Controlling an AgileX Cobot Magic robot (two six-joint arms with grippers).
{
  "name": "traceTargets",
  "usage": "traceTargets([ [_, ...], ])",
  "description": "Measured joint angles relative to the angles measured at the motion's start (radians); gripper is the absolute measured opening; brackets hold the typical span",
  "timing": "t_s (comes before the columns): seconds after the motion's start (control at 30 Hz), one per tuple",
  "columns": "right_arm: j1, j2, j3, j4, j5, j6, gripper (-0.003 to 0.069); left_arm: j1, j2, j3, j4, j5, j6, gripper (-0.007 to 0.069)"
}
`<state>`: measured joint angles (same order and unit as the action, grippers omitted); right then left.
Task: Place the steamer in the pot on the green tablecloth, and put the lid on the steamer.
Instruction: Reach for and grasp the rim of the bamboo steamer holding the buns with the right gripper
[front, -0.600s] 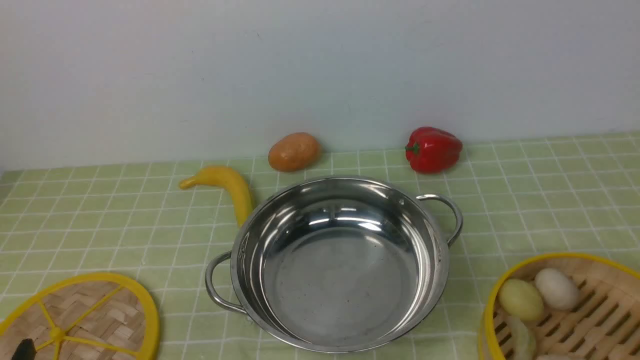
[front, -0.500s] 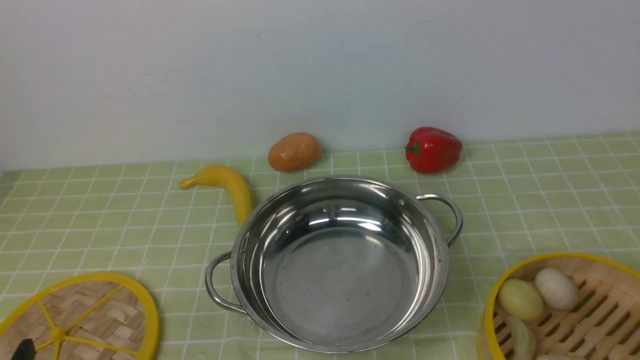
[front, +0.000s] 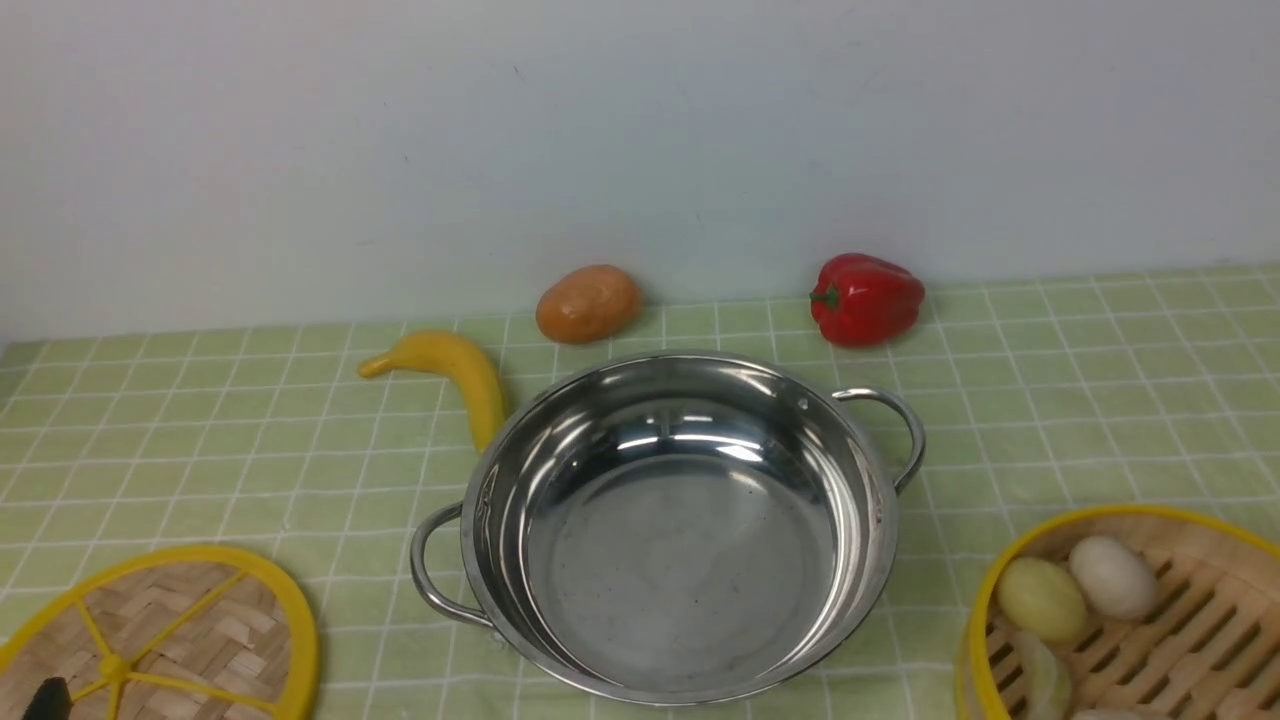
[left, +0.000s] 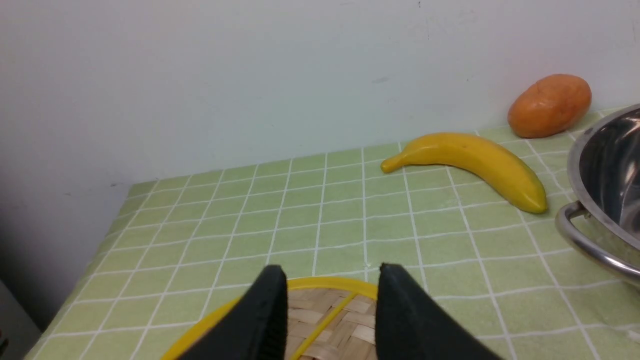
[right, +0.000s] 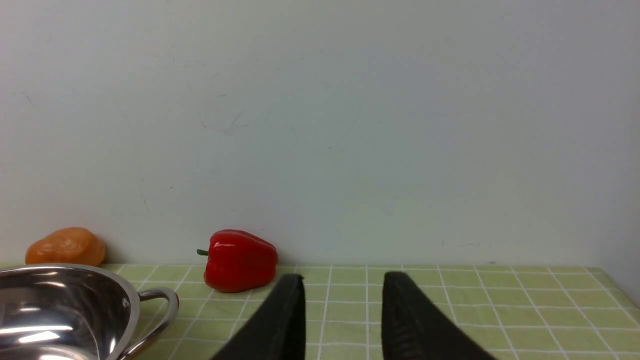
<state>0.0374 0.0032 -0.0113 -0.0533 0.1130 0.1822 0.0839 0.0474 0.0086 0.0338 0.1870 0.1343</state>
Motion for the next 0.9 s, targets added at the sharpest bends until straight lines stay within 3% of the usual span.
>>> traceTargets([
  [0.9,0.000,0.000,0.000,-0.013,0.000,-0.004,0.0243,0.000,0.000,0.000,0.000,0.000,0.000,0.0243],
])
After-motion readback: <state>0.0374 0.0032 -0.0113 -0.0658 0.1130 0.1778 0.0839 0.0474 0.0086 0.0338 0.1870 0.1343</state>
